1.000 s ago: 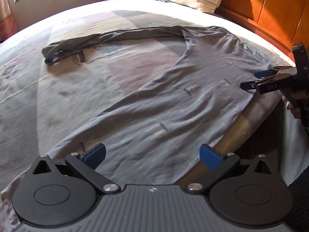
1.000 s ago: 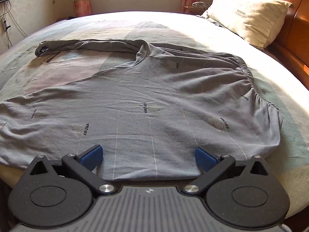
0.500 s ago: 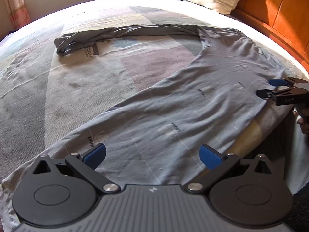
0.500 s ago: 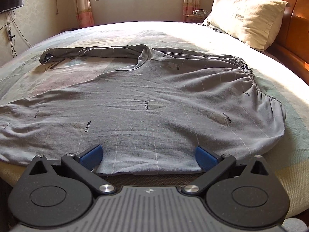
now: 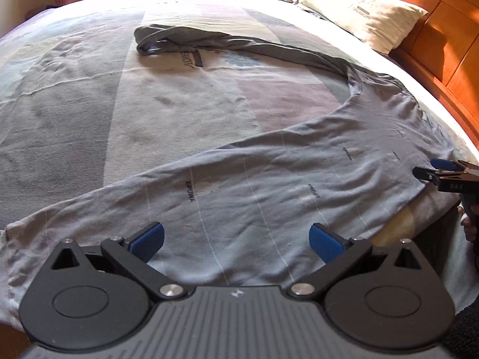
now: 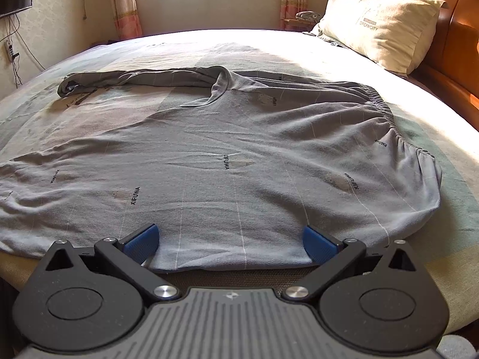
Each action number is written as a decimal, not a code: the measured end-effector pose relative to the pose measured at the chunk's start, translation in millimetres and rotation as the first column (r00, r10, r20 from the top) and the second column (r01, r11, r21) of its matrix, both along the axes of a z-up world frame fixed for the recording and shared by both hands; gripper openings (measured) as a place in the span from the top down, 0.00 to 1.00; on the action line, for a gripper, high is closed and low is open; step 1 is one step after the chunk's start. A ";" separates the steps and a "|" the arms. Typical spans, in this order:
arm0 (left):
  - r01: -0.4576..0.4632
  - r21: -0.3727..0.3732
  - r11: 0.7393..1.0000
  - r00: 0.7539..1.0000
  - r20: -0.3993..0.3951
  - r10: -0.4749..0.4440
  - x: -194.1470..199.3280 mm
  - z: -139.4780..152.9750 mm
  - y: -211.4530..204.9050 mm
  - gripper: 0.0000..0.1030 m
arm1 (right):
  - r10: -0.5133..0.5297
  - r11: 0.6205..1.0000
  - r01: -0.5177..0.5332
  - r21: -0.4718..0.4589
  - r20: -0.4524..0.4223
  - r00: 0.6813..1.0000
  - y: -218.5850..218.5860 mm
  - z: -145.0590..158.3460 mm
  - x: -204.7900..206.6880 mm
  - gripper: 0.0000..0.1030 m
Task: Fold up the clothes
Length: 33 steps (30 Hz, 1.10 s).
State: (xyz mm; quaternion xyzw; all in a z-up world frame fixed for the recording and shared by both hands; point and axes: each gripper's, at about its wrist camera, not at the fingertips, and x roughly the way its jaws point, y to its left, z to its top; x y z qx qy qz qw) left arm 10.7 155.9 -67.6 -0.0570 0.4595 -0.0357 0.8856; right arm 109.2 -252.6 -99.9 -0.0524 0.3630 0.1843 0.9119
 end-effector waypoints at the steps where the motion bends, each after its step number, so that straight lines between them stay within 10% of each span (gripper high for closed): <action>1: -0.018 0.007 1.000 1.000 -0.005 0.018 0.4 -3.8 3.9 0.01 | -0.002 1.000 0.002 0.000 0.001 1.000 0.1 -0.1 -0.4 0.00; 14: 0.054 0.118 0.992 0.998 -0.026 -0.051 -11.8 4.7 -15.9 0.01 | -0.069 0.997 0.068 0.035 0.039 0.997 -30.9 27.4 17.4 0.00; 33: 0.243 -0.024 0.970 0.969 0.050 -0.242 41.0 21.2 -96.7 0.01 | -0.228 0.964 0.233 0.126 -0.056 0.972 -84.9 13.4 78.3 0.00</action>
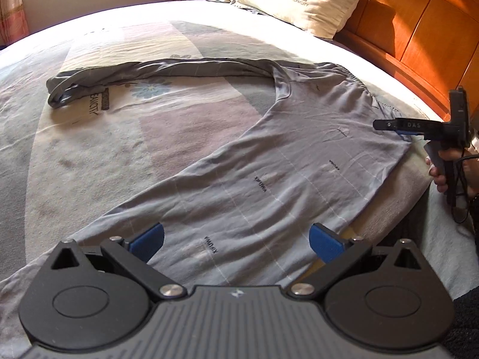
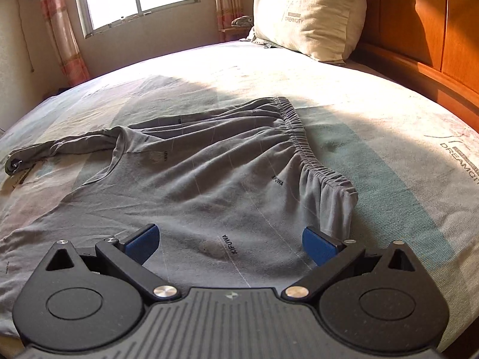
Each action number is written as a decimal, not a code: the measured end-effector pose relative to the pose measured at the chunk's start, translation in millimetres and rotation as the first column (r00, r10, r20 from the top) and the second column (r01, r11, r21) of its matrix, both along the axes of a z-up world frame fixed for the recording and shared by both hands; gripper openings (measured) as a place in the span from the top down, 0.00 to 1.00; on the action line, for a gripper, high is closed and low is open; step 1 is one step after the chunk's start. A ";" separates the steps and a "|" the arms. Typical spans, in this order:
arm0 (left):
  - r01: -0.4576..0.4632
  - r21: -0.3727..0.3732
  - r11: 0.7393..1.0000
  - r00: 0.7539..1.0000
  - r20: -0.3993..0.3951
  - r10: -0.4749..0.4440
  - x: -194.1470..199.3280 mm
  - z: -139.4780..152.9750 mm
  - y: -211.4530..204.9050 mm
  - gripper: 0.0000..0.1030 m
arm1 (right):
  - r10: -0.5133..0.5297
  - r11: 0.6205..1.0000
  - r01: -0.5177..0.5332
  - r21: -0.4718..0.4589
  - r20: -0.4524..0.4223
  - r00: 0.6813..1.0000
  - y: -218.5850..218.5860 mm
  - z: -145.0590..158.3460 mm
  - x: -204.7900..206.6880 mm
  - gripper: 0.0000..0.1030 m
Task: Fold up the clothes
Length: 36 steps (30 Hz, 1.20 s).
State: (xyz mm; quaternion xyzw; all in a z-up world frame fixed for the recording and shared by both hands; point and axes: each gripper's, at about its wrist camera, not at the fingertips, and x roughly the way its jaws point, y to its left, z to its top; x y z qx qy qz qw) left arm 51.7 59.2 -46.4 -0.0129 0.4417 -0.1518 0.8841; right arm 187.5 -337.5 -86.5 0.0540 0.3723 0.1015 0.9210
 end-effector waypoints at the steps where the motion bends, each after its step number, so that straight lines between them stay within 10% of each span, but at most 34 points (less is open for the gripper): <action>1: 0.001 -0.013 1.000 1.000 -0.013 -0.001 3.2 -4.5 -2.9 0.01 | -0.004 1.000 0.004 0.002 -0.003 1.000 0.3 -6.1 -0.1 0.00; 22: 0.053 -0.006 0.999 0.993 -0.101 -0.053 29.9 -19.4 -24.1 0.01 | -0.017 0.990 0.034 -0.134 0.125 0.992 21.1 -21.9 -18.1 0.00; 36: -0.015 0.197 0.980 0.989 -0.139 0.043 -13.7 -17.8 22.6 0.01 | -0.016 0.989 0.035 -0.141 0.133 0.991 21.2 -22.6 -20.8 0.00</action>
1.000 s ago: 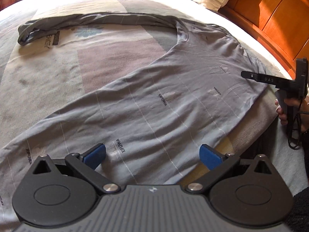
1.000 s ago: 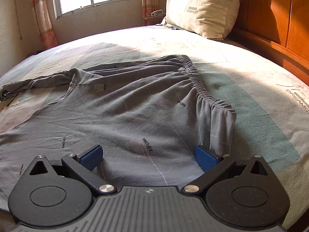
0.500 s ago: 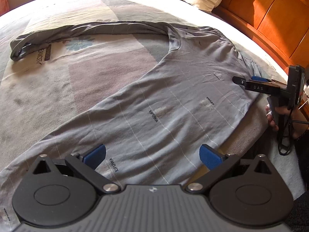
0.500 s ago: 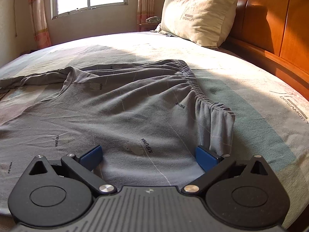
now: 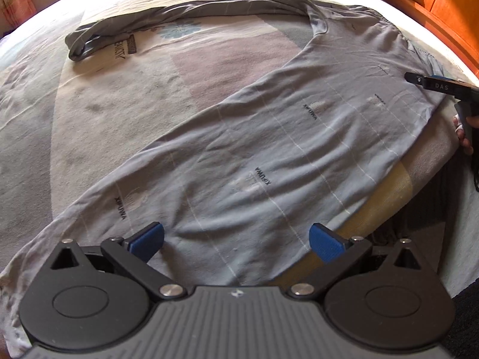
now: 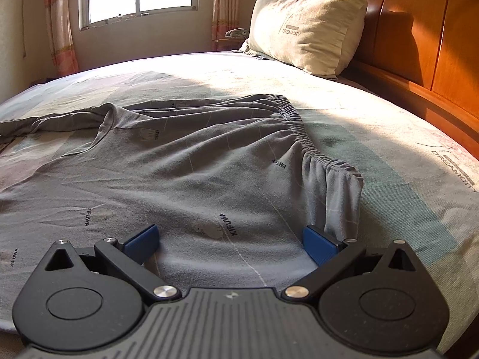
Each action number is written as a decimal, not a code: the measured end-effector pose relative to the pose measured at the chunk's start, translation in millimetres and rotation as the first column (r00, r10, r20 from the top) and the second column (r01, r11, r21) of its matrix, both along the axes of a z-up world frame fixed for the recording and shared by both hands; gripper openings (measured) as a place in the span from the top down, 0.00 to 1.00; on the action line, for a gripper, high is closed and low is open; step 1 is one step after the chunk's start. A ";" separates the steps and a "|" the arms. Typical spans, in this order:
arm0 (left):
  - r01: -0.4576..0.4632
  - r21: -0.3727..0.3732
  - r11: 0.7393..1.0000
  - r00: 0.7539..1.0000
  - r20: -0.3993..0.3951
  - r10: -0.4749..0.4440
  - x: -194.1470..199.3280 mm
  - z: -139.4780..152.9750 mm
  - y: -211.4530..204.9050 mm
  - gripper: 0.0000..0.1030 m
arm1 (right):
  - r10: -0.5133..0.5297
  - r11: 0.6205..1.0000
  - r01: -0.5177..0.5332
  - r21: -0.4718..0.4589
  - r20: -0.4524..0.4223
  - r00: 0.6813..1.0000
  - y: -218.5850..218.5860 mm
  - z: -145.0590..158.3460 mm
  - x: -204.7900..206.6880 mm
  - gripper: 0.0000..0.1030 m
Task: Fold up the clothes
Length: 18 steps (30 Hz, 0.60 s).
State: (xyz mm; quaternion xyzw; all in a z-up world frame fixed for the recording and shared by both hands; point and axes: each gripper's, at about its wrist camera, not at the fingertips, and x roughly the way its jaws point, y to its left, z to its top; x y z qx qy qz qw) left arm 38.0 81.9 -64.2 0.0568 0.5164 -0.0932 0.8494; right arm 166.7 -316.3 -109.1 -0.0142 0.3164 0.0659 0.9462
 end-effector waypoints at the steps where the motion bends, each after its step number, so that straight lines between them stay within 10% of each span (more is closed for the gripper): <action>1: 0.005 -0.010 1.000 1.000 0.014 -0.004 -0.7 5.0 0.7 0.01 | 0.000 1.000 0.000 0.001 0.000 1.000 -0.2 0.0 -0.3 0.00; 9: 0.172 -0.034 0.985 0.981 0.103 -0.168 18.0 38.5 -54.5 0.01 | -0.036 0.999 0.036 0.026 -0.012 0.999 2.4 5.3 -2.4 0.00; 18: 0.333 -0.145 0.932 0.927 0.229 -0.296 72.5 41.3 -132.1 0.01 | 0.004 0.992 -0.026 0.123 0.177 0.984 -10.1 14.1 -28.6 0.00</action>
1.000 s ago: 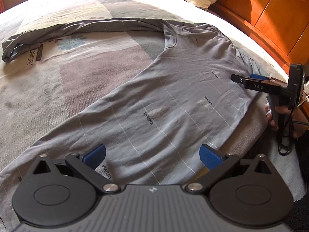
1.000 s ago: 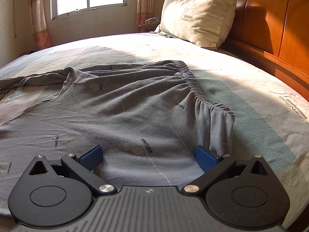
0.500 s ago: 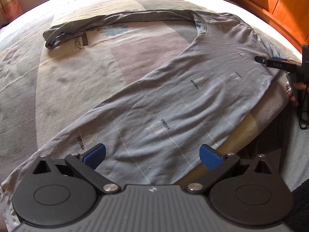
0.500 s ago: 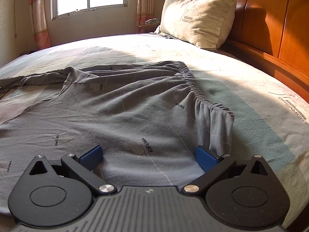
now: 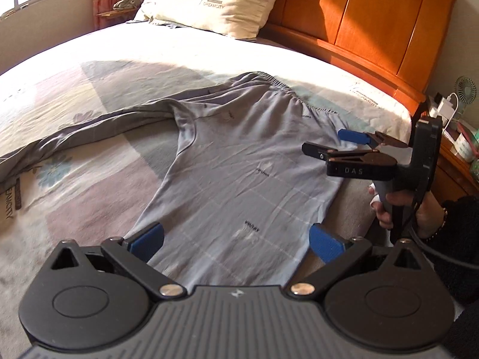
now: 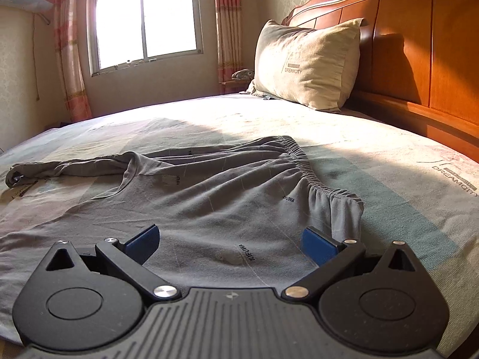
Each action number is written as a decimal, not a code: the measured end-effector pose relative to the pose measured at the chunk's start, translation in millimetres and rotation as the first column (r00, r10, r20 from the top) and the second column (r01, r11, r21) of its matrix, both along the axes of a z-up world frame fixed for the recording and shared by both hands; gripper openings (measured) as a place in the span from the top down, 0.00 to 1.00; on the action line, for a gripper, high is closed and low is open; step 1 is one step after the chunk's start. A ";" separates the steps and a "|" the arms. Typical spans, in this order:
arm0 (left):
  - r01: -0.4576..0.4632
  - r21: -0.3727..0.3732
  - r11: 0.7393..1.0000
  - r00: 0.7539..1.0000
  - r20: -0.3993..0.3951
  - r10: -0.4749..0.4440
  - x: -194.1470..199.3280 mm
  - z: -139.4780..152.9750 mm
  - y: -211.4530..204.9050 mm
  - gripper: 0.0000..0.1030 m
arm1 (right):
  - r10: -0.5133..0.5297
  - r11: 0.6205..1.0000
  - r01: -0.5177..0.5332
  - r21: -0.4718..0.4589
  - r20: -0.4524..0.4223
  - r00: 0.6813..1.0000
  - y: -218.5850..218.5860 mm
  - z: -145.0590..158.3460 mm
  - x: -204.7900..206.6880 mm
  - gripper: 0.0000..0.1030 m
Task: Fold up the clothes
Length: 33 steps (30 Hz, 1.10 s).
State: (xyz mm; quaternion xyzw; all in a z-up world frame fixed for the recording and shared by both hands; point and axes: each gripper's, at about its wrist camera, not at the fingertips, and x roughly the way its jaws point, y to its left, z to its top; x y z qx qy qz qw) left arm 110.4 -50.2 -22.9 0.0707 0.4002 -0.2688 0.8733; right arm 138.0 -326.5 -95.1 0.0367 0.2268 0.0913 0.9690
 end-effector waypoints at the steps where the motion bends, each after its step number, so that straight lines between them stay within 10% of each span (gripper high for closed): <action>1: 0.001 -0.012 1.000 1.000 0.001 -0.001 11.3 -9.4 -6.0 0.01 | 0.004 1.000 -0.004 -0.006 0.003 1.000 -1.2 -0.7 -0.3 0.00; 9: -0.036 -0.028 0.999 0.995 -0.098 0.033 58.8 -66.1 5.8 0.01 | 0.066 0.994 -0.072 -0.084 -0.068 0.996 -3.4 -17.1 6.2 0.00; 19: -0.150 -0.138 0.979 0.957 -0.271 0.108 85.2 -59.4 21.0 0.01 | 0.010 0.989 -0.042 -0.143 -0.220 0.975 12.4 -10.9 33.5 0.00; 24: -0.119 -0.071 0.990 0.930 -0.358 0.086 102.1 -54.7 12.8 0.01 | -0.021 0.984 -0.041 -0.172 -0.347 0.938 19.7 -1.5 54.6 0.00; 30: -0.179 -0.012 0.984 0.850 -0.505 0.149 124.3 -22.6 30.6 0.01 | -0.066 0.978 -0.074 -0.193 -0.629 0.775 28.8 29.0 105.7 0.00; 33: -0.205 -0.003 0.979 0.849 -0.499 0.176 127.5 6.0 45.1 0.01 | -0.031 0.981 -0.085 -0.177 -0.568 0.823 37.0 64.1 120.2 0.00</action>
